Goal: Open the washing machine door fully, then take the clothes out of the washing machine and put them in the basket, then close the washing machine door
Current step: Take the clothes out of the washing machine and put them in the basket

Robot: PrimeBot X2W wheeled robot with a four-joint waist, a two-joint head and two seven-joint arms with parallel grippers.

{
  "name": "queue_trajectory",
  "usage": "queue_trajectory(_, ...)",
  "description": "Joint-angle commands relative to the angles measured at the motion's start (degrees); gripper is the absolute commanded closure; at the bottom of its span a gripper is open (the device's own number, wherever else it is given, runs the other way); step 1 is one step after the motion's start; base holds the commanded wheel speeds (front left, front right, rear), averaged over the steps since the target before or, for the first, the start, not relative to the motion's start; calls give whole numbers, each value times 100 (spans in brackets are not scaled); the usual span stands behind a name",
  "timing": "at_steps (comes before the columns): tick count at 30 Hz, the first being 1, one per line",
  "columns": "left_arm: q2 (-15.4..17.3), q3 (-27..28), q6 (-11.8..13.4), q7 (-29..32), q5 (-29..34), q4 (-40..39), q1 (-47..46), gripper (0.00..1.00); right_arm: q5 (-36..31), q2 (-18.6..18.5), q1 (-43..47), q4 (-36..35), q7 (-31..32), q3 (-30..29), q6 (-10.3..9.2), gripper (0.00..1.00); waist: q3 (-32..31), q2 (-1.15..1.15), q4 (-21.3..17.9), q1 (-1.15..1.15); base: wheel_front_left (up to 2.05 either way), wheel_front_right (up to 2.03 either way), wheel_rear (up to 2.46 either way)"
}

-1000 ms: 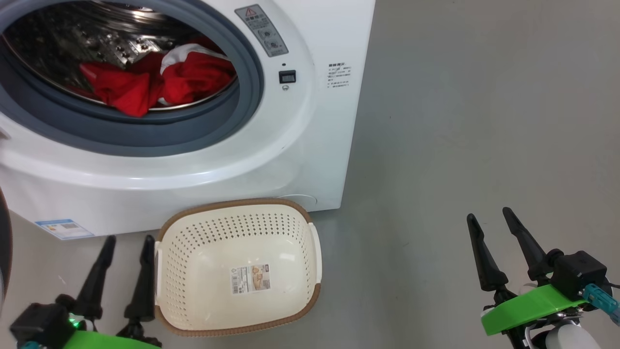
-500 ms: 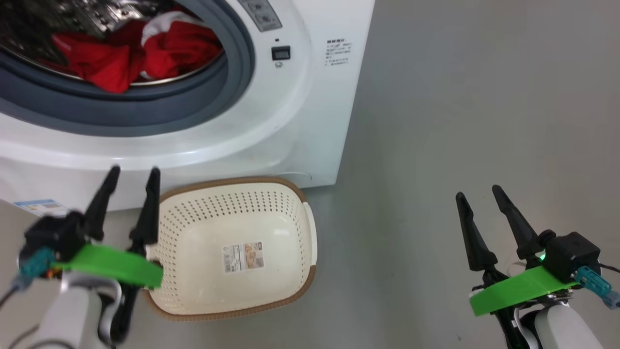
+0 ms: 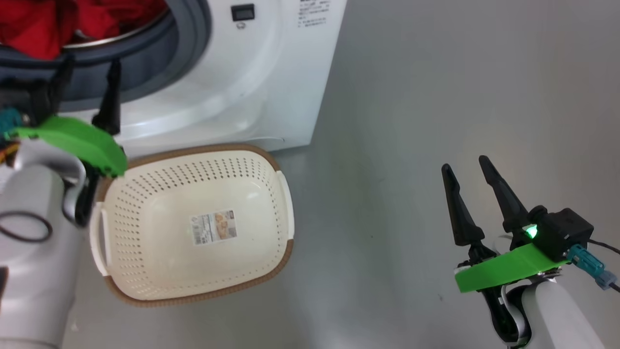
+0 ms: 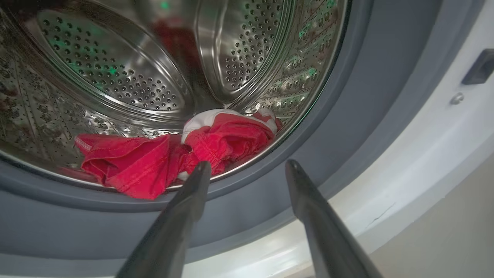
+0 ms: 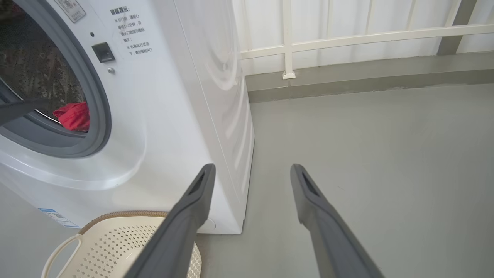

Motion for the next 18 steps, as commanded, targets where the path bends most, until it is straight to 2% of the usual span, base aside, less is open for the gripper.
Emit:
queue_trajectory(1, 307, 89, 9, 22, 87, 65, -295, 0, -77, 6, -102, -161, -37, 137, 28, 0, 331, 0, -219, 0, 0, 0, 0)
queue_trajectory(8, 457, 38, 61, 69, 165, 981, -1256, 0, 165, 12, -293, -222, -37, 263, 28, 0, 670, 0, -383, 0, 0, 0, 0)
queue_trajectory(18, 714, -84, 54, 53, 229, 1899, -2067, 0, 351, 13, -427, -288, -37, 408, 28, 0, 988, 0, -627, 0, 0, 0, 0)
